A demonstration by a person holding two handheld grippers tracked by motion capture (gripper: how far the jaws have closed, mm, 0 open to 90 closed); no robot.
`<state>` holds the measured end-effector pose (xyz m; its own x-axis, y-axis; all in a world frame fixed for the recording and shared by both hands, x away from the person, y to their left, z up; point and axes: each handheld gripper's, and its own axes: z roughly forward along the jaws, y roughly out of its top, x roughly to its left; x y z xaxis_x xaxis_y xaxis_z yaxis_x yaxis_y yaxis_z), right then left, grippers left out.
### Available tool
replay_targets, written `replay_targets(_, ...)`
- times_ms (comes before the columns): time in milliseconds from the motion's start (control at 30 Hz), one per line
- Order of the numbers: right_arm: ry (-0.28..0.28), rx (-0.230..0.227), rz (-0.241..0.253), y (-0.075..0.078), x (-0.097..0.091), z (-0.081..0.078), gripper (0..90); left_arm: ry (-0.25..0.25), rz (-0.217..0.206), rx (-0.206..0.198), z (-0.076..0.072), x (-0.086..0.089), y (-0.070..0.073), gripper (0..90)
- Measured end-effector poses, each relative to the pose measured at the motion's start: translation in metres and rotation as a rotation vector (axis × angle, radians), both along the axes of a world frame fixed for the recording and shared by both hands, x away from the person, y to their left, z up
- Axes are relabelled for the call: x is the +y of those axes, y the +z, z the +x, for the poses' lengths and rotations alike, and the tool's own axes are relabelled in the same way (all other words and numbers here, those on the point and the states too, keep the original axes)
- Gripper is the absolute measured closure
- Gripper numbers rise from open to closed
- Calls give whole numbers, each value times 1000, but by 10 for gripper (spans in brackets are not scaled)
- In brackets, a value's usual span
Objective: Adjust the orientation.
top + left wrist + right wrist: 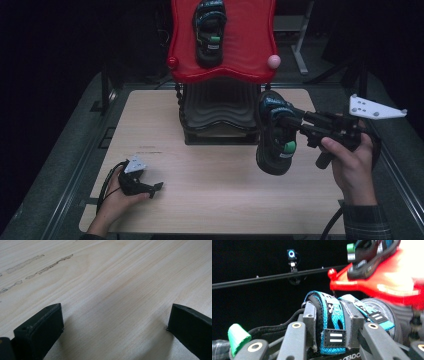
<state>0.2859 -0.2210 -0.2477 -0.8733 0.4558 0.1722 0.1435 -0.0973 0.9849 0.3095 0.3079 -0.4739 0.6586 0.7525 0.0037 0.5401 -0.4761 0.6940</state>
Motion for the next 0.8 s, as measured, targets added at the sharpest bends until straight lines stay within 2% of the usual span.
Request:
replay_targets(100,0,-22,7,16,0,2,672,1,-1,-2,0,0,0,0)
replay_targets(133,0,-22,7,16,0,2,672,1,-1,-2,0,0,0,0)
replay_targets(167,-3,-42,7,28,1,4,672,1,-1,-2,0,0,0,0)
replay_targets(233,-5,-53,4,37,2,5,673,1,-1,-2,0,0,0,0)
replay_targets(300,-8,-61,3,41,2,7,672,1,-1,-2,0,0,0,0)
replay_targets(333,-18,-77,4,53,3,11,673,1,-1,-2,0,0,0,0)
replay_targets(433,-27,-94,7,64,4,16,673,1,-1,-2,0,0,0,0)
replay_targets(600,-51,-112,7,84,8,33,673,1,-1,-2,0,0,0,0)
replay_targets(800,-78,-117,-6,101,16,60,674,1,-2,-4,0,0,0,0)
